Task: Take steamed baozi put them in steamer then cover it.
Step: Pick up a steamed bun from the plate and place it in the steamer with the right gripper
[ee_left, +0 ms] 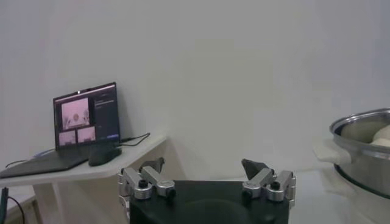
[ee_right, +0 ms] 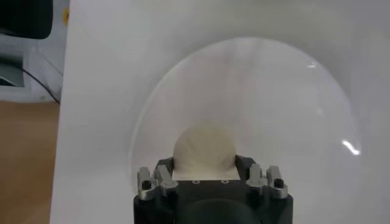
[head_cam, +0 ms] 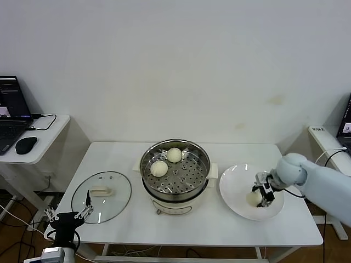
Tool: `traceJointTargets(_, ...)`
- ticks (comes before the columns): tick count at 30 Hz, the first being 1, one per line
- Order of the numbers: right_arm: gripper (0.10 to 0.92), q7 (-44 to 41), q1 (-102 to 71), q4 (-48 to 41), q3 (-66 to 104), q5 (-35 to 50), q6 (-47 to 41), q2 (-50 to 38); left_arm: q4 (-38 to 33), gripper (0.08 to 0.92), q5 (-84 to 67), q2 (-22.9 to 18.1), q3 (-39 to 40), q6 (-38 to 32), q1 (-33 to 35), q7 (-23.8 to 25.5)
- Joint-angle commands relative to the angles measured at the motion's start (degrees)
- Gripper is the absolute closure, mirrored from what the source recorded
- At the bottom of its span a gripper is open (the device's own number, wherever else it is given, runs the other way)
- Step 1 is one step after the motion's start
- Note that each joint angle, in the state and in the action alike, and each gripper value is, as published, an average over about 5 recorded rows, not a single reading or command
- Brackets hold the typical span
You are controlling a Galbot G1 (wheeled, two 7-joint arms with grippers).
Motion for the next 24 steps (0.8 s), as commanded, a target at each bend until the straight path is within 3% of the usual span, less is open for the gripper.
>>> traceJointTargets(1,0.392,-1.97,18.39,-0.57,-4.80,6.74,-0.33,1.55,-0.13,0.177,-0.10,0.20,-0.01,0.04,-0.03,0.05)
traceJointTargets(11,0.389,-0.29,38.11,-2.73,-14.97,14.37,-0.52,13.75,-0.61,0.177,-0.38,0.41,-0.01,-0.02,0.10,0.13)
traceJointTargets(24,0.381,5.77,33.85,3.10,-20.62,17.99,6.55,29.72,-0.95,0.177,-0.68,-0.47,-1.33,-0.36,0.89,0.08)
